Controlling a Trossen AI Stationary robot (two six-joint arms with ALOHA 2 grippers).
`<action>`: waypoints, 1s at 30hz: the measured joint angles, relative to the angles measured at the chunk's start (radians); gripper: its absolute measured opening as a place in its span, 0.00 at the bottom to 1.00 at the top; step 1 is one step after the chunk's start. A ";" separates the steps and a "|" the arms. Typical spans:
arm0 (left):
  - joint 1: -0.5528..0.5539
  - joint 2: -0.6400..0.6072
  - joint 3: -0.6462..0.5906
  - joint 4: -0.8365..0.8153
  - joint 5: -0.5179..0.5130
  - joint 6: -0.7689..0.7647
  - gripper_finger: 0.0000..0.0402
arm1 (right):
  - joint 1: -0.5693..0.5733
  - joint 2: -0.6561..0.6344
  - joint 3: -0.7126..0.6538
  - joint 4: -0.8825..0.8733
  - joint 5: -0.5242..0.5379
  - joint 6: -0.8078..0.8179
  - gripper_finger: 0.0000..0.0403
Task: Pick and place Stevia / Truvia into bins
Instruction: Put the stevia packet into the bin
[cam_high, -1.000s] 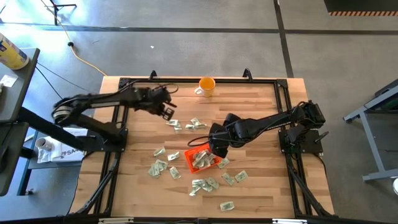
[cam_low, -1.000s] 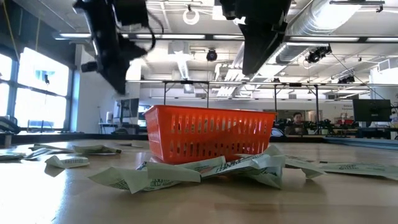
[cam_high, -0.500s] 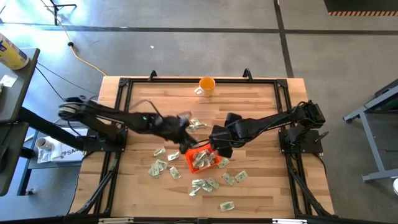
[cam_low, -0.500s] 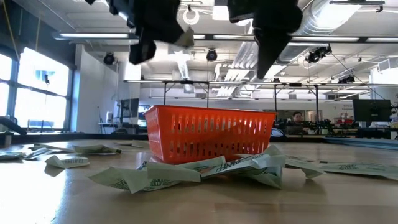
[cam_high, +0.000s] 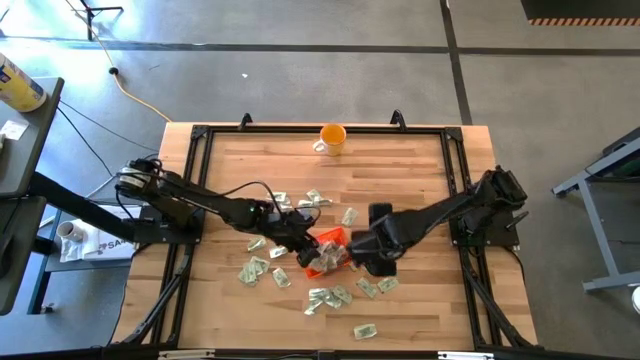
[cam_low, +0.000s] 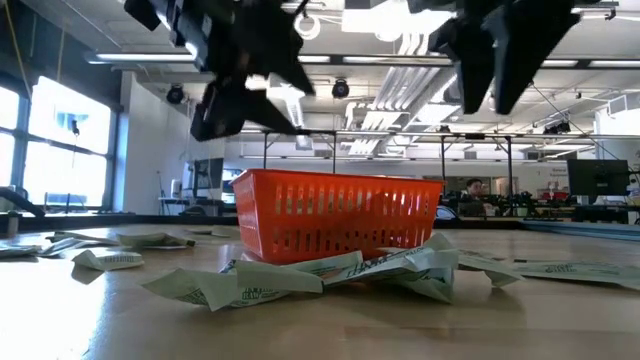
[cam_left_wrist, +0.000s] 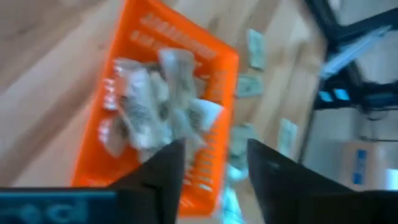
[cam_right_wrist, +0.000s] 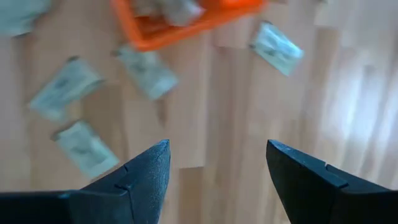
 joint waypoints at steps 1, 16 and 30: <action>0.000 -0.011 0.001 0.003 0.026 -0.010 0.57 | 0.019 0.000 0.000 0.007 -0.006 -0.010 0.63; -0.082 -0.208 0.001 -0.262 0.033 -0.081 0.65 | 0.239 -0.006 -0.400 0.490 -0.226 0.020 0.63; -0.118 -0.412 0.001 -0.473 -0.092 -0.131 0.52 | 0.171 -0.014 -0.607 0.726 -0.255 0.199 0.41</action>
